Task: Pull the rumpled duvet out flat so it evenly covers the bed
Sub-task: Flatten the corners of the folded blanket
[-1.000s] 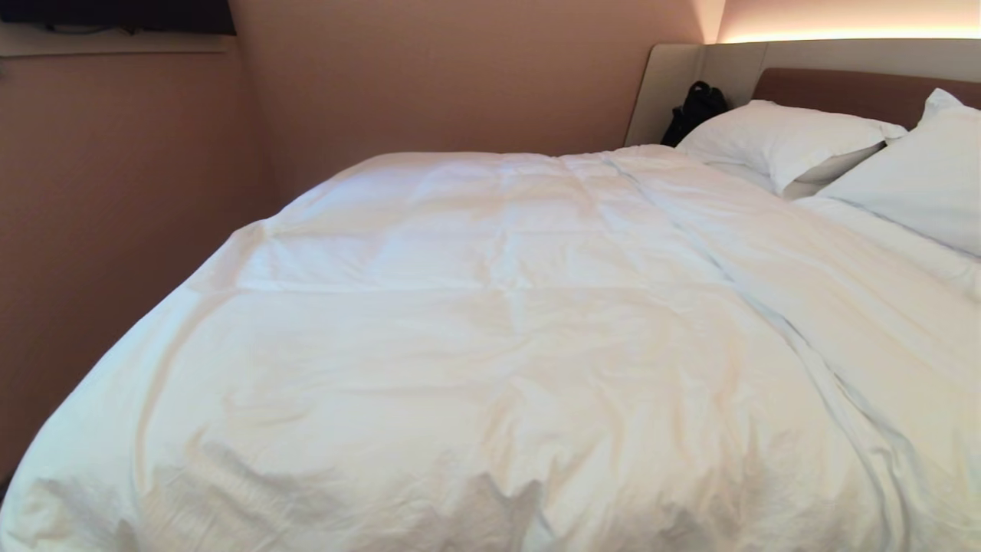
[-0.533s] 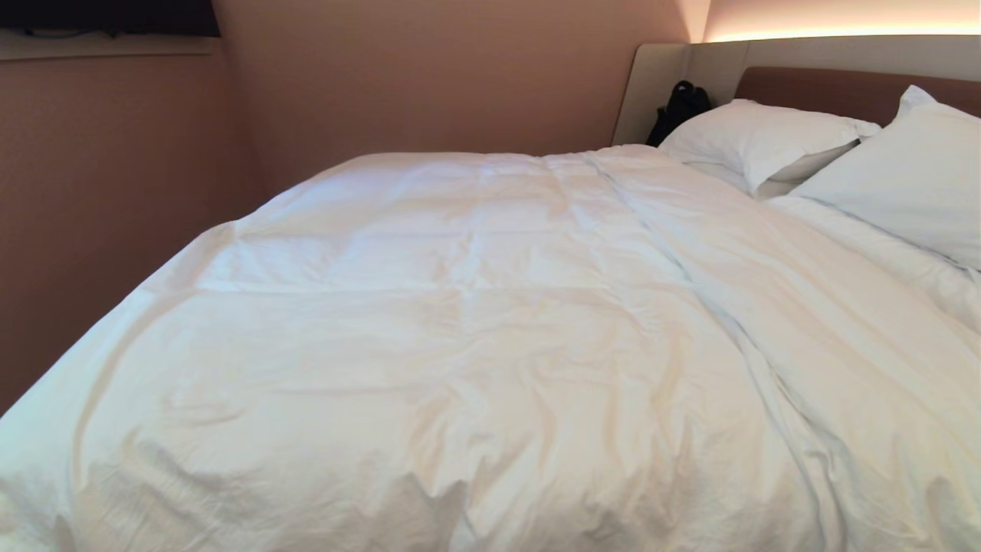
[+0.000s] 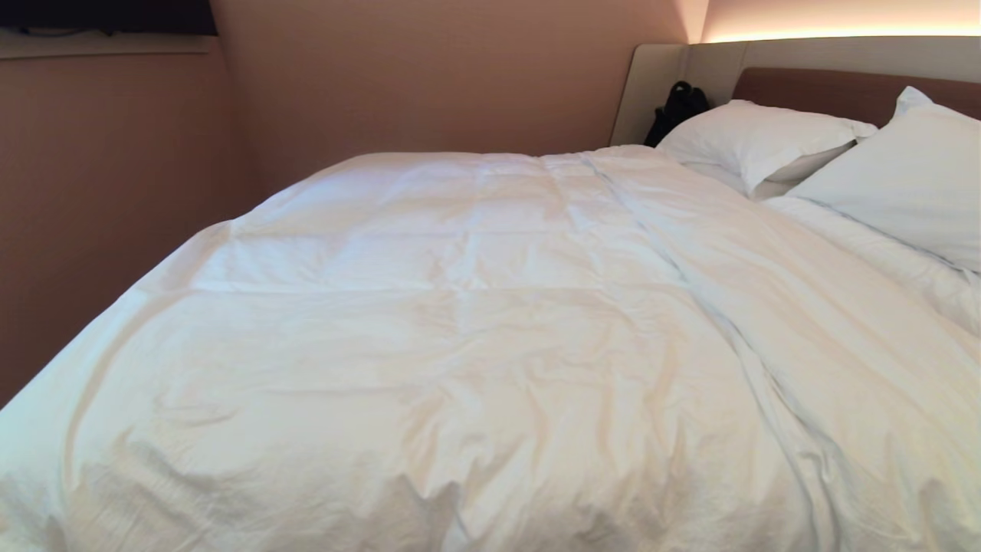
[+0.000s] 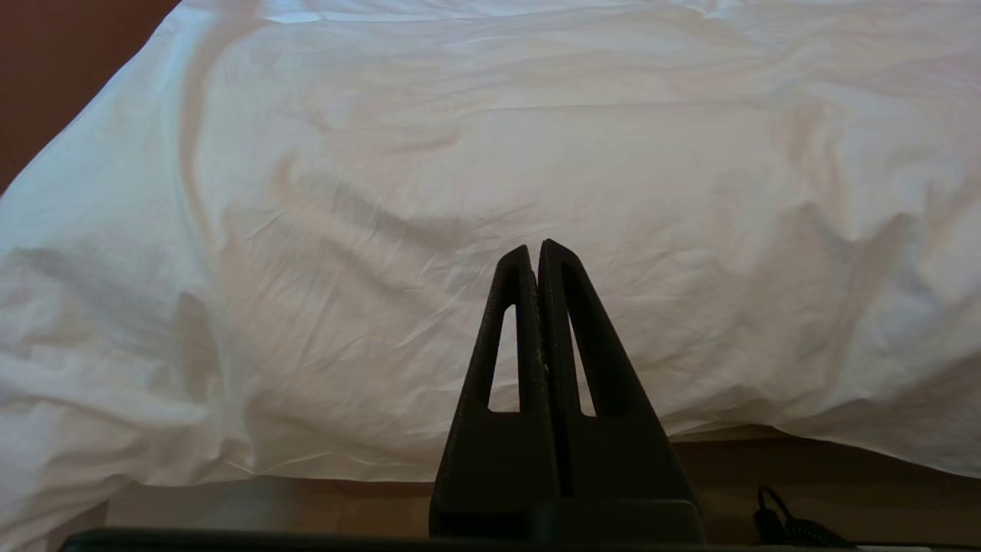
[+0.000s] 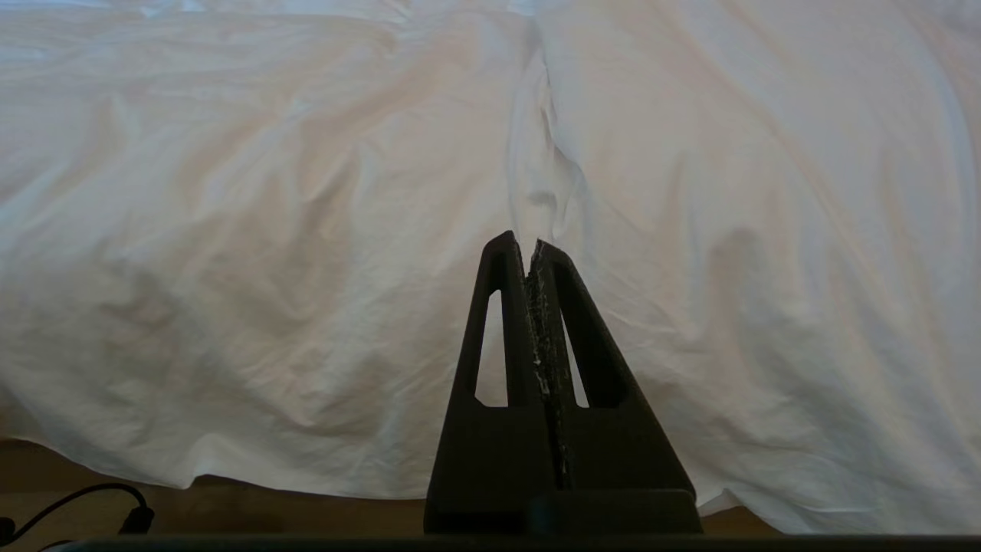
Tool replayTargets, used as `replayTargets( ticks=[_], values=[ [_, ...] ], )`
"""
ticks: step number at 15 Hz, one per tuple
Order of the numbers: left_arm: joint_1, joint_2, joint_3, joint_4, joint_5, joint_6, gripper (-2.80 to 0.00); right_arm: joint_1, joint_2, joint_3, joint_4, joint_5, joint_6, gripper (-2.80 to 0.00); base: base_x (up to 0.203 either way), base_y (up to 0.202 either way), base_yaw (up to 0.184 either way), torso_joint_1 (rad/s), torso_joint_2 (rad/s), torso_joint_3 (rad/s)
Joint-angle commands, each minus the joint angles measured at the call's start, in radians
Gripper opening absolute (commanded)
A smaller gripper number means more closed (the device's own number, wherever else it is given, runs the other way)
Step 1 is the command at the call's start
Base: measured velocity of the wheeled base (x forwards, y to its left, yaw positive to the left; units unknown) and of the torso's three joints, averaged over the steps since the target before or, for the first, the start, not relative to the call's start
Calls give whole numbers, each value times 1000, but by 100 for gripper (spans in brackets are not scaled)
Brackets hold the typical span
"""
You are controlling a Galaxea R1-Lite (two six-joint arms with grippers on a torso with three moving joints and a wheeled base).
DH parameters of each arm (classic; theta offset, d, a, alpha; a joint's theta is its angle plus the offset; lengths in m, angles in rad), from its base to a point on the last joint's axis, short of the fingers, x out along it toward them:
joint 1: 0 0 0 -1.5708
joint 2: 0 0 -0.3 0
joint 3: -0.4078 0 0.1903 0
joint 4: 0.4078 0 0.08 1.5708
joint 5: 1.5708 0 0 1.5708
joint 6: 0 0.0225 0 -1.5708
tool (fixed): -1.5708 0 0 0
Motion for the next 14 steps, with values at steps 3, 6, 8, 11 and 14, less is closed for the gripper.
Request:
replayTargets(
  ticks=[3,6,8,11,14],
  values=[
    [0,0,0,0,0,-2,-280,0,15,-142,30,-10,32,-280,0,0,0,0,0,0],
    [0,0,0,0,0,-2,-280,-1,116,-426,129,-38,169,-280,0,0,0,0,0,0],
    [0,0,0,0,0,-2,-280,2,207,-512,178,-66,234,-280,0,0,0,0,0,0],
    [0,0,0,0,0,-2,-280,2,316,-602,196,-101,259,-280,0,0,0,0,0,0],
    [0,0,0,0,0,-2,-280,-2,471,-751,255,-211,303,-280,0,0,0,0,0,0]
  ],
)
